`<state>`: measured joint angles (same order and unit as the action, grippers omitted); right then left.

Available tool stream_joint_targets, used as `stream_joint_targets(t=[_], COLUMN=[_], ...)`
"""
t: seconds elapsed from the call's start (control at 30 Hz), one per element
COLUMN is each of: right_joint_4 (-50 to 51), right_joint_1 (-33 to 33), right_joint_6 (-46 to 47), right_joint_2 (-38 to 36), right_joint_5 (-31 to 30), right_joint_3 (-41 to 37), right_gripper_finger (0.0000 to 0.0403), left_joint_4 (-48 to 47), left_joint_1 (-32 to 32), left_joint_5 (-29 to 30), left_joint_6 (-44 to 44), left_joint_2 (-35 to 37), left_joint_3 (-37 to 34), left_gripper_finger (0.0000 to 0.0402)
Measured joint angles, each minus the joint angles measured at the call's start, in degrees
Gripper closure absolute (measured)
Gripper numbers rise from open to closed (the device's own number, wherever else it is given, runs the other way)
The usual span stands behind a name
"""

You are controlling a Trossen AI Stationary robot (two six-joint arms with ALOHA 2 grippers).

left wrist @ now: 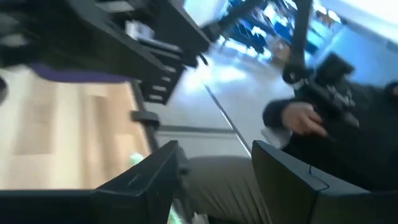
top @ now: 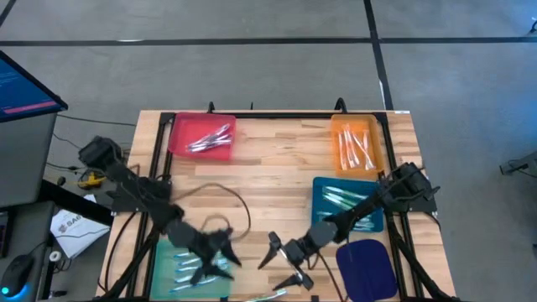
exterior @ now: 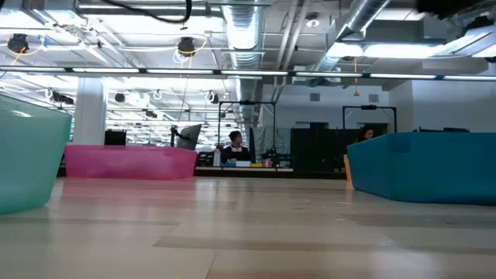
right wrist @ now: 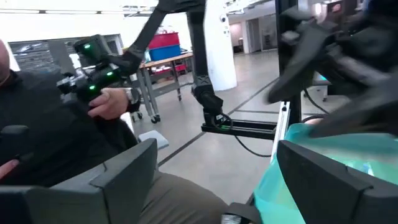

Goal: Pick & Place Toothbrushes
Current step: Put the green toothbrush into the blue bin

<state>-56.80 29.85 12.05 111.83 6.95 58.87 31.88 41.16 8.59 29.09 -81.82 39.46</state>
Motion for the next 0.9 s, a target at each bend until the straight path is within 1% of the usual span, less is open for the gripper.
stream_joint_targets(t=[0.2,0.33,0.4,0.47,0.57,0.67,0.77,0.9], right_joint_4=[-0.03,0.14,0.84,1.63,3.23,4.65,6.31,9.56], right_joint_1=[4.30,6.25,7.22,8.21,9.24,9.92,10.26,10.25], right_joint_6=[-0.15,-0.01,-0.01,-0.02,0.00,0.00,-0.01,0.03], right_joint_2=[0.00,0.00,0.00,0.00,0.00,0.00,0.00,0.00], right_joint_5=[-7.86,-10.88,-12.10,-13.61,-15.66,-17.57,-18.72,-19.08], right_joint_3=[0.00,0.00,0.00,0.00,0.00,0.00,0.00,0.00], right_gripper_finger=[0.0077,0.0077,0.0077,0.0077,0.0077,0.0077,0.0077,0.0077], left_joint_4=[-0.04,-1.73,-4.06,-7.08,-11.40,-18.10,-26.73,-35.20], left_joint_1=[5.58,6.77,7.09,7.45,7.57,7.66,8.10,8.89], left_joint_5=[3.85,4.53,6.45,8.98,11.10,11.63,13.45,14.15], left_joint_6=[-4.55,-4.67,-4.65,-4.65,-4.70,-4.63,-4.16,-1.03], left_joint_2=[-10.90,-14.82,-16.35,-18.00,-20.72,-23.10,-24.78,-26.36], left_joint_3=[10.47,15.40,17.39,19.15,22.09,26.09,30.53,35.20], left_gripper_finger=[0.0216,0.0225,0.0229,0.0234,0.0242,0.0249,0.0254,0.0259])
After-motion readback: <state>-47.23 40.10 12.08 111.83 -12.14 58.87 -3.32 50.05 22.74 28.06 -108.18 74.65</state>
